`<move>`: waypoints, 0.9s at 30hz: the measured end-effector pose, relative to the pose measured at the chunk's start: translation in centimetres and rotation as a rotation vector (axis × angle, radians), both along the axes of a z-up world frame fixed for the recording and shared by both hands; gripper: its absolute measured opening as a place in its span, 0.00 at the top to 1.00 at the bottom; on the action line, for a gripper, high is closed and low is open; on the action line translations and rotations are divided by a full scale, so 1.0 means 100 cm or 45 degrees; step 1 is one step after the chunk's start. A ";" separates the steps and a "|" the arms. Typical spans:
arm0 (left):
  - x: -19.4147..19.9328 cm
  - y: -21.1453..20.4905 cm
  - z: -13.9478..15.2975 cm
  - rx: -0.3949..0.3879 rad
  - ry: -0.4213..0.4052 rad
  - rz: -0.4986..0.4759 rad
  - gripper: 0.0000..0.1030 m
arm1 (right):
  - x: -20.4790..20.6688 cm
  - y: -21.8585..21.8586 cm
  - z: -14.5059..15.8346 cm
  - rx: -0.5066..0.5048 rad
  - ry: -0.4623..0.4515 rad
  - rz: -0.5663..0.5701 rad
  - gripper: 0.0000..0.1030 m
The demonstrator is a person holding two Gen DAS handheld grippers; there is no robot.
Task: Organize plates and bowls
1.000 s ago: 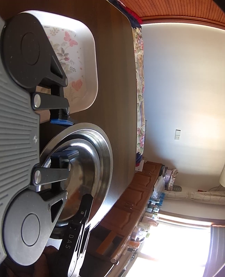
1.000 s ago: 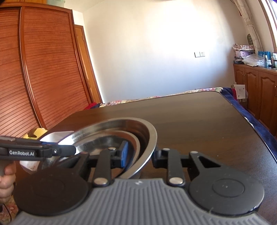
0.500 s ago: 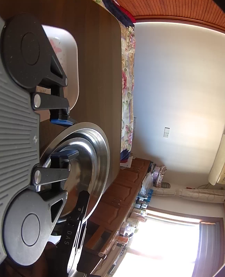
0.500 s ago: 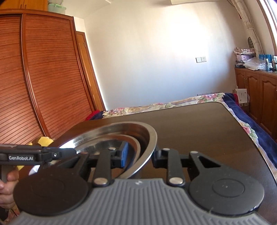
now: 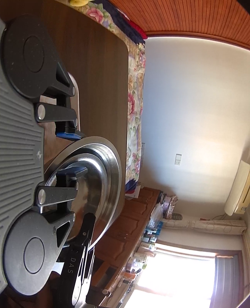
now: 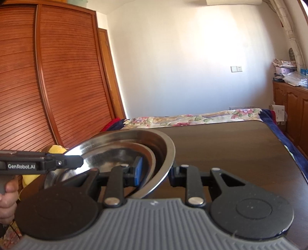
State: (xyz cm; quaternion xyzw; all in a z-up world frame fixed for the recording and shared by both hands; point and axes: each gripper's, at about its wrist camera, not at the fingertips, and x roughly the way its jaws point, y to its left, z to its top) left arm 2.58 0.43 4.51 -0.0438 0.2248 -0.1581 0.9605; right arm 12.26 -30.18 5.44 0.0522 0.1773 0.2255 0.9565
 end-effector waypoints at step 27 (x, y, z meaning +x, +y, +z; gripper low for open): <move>-0.009 0.059 0.002 0.016 0.008 0.130 0.70 | 0.004 0.067 0.011 -0.036 0.003 0.167 0.71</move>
